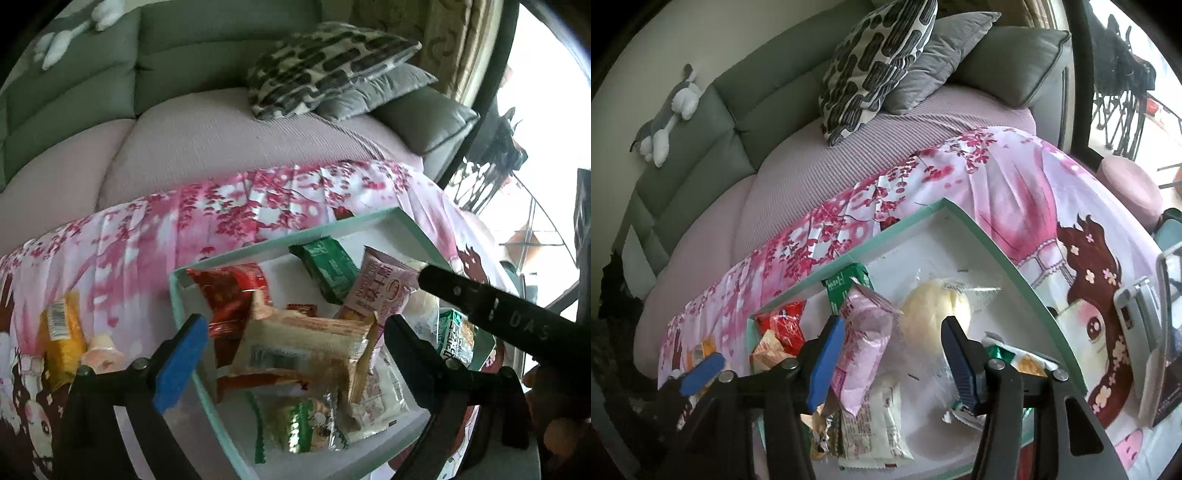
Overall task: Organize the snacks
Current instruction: 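Carry the chip bag and biscuit pack into the tray and open both tools, then withdraw both tools from the tray toward the remaining snacks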
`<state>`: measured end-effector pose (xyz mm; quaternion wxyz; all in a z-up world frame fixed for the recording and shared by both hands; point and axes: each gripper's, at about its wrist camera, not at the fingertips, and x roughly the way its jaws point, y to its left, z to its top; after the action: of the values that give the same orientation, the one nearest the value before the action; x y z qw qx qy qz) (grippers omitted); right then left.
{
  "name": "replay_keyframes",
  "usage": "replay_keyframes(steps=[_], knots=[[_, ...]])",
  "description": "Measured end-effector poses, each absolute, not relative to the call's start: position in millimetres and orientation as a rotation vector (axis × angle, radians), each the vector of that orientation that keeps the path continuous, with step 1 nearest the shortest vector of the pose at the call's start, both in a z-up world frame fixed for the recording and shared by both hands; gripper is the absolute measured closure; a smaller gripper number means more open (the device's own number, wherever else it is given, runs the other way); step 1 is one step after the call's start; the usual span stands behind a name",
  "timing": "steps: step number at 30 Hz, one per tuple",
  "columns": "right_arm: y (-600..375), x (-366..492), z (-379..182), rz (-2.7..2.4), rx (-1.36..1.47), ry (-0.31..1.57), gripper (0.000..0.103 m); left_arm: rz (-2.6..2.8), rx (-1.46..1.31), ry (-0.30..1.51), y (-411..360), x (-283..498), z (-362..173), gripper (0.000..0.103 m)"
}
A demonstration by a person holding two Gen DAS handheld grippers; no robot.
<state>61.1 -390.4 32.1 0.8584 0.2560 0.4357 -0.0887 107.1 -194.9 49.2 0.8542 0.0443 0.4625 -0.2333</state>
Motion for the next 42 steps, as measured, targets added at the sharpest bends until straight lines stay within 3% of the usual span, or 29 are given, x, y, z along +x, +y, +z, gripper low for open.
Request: replay_keyframes(steps=[4,11,15,42], knots=[[-384,56,29,-0.187,0.518,0.937,0.039,-0.402,0.053,0.954,-170,108,54,0.007],[-363,52,25,-0.17,0.482,0.962,0.022,-0.251,-0.037,0.953,-116,114,53,0.007],[-352,51,27,-0.174,0.462,0.948,0.0,-0.185,-0.089,0.944,-86,115,51,0.007],[-239,85,43,-0.03,0.291,0.951,0.0,0.105,-0.293,0.882,80,122,42,0.006]])
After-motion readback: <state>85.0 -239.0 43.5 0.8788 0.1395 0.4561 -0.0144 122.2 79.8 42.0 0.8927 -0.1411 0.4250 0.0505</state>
